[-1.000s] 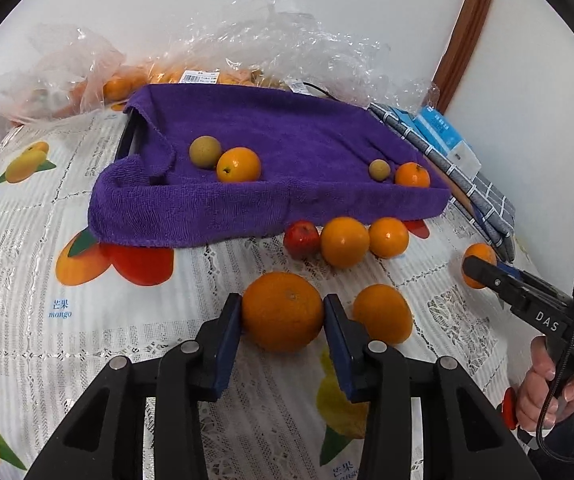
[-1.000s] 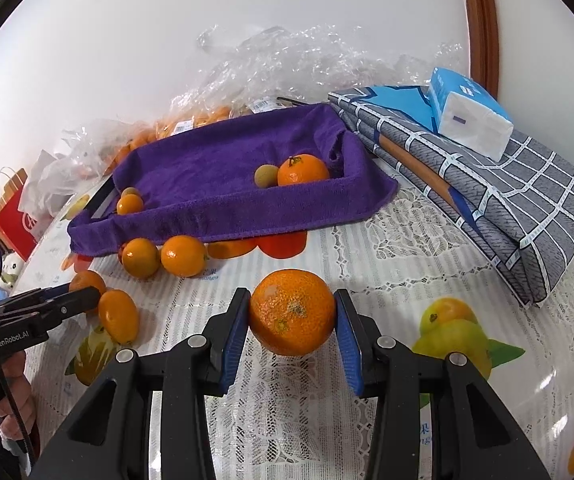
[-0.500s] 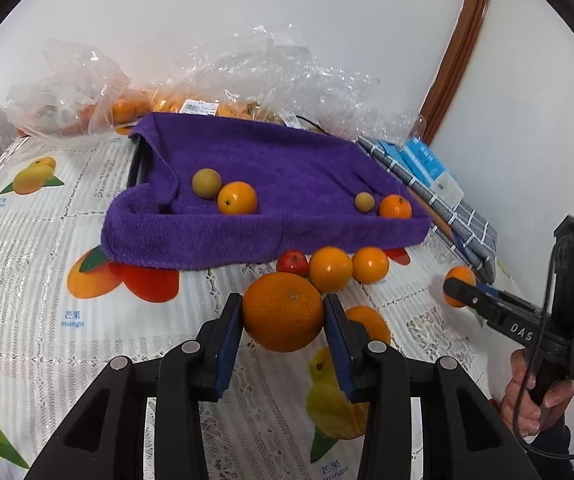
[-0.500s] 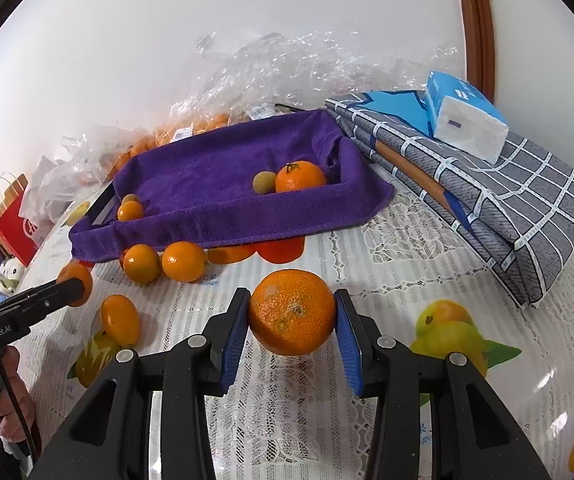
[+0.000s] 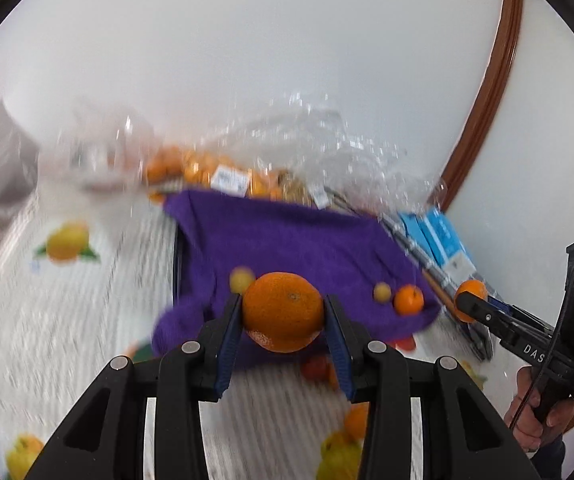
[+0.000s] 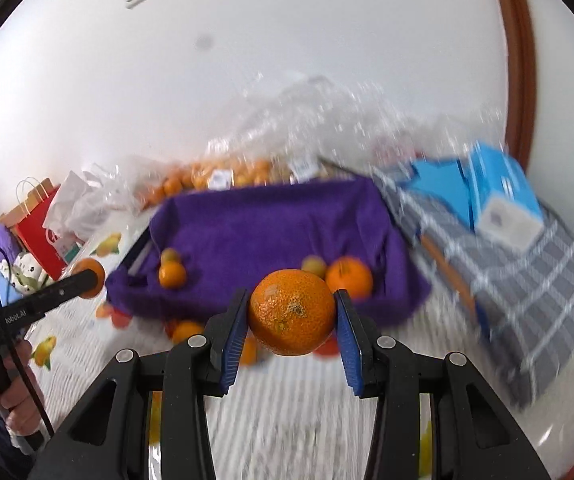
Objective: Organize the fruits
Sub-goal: 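Carry both oranges over the purple towel with both tools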
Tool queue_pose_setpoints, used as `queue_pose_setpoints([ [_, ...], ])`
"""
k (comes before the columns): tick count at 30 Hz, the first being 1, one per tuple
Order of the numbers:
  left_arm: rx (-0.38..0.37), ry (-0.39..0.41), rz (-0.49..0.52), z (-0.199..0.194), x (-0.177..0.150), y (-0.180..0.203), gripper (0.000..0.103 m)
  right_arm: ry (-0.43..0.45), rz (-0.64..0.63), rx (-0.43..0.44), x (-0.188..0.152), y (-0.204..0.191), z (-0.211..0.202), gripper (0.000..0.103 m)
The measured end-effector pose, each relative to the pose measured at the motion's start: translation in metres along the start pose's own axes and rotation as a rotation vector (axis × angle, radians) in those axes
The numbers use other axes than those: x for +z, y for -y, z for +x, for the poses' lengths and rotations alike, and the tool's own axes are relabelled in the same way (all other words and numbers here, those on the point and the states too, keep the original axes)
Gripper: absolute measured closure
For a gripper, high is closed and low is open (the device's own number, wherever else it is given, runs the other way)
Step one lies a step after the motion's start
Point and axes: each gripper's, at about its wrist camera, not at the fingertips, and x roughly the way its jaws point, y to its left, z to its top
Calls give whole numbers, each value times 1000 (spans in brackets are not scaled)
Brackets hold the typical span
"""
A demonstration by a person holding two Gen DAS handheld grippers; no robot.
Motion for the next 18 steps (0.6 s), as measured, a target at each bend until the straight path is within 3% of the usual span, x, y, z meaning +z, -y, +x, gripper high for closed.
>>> queue_pose_setpoints([
  [4,10,24,-7,16,24,4,65,28,-39,-14,26,-5,19,61],
  [8,-4,26,-32,40,28,8,65,22,-66,-16,38,-9,45,61],
  [12,-38,-9,-69,65,10,4,65,2,-59,-1,28,-7,67,61],
  [18,15,-15,-37,68,2,-2,65,-83,-53,11,7,-2,97,61],
])
